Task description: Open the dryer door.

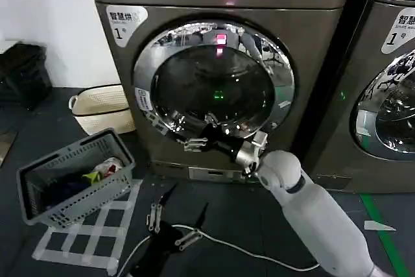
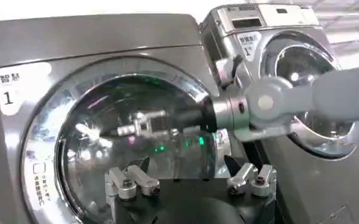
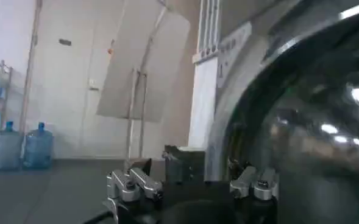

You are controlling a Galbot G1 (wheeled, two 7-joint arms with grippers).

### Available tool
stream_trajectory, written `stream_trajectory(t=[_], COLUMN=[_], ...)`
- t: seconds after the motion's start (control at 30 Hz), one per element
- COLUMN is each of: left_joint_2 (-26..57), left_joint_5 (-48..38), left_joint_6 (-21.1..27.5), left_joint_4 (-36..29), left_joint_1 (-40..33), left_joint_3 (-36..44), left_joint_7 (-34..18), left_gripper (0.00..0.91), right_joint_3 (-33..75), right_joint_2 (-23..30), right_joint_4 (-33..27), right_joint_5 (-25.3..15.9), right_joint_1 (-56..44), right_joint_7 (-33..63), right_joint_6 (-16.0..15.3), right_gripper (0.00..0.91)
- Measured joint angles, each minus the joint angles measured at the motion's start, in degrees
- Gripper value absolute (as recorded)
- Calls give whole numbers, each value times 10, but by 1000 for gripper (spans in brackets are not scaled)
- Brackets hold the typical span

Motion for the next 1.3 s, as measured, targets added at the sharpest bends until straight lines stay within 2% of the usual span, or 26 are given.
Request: stream_trajectory(t=[0.47,0.63,1.3], left_joint_2=[-3,-3,-5], left_joint_5=[8,10,14], left_joint_6=[-6,-7,-9], left_joint_4=[-5,-5,1], left_joint_1=[11,12,9], left_joint_3=[-5,-4,0], left_joint_7=[0,0,0], left_gripper=[907,907,907], right_joint_3=[-27,-34,-58], right_joint_2=[45,61,116], right_joint_4=[-95,-118,-146], right_joint_5=[-20,-24,-57], right_joint_1=[39,49,65], right_joint_7=[25,48,120], right_joint_6=[38,42,43], right_gripper=[907,907,907])
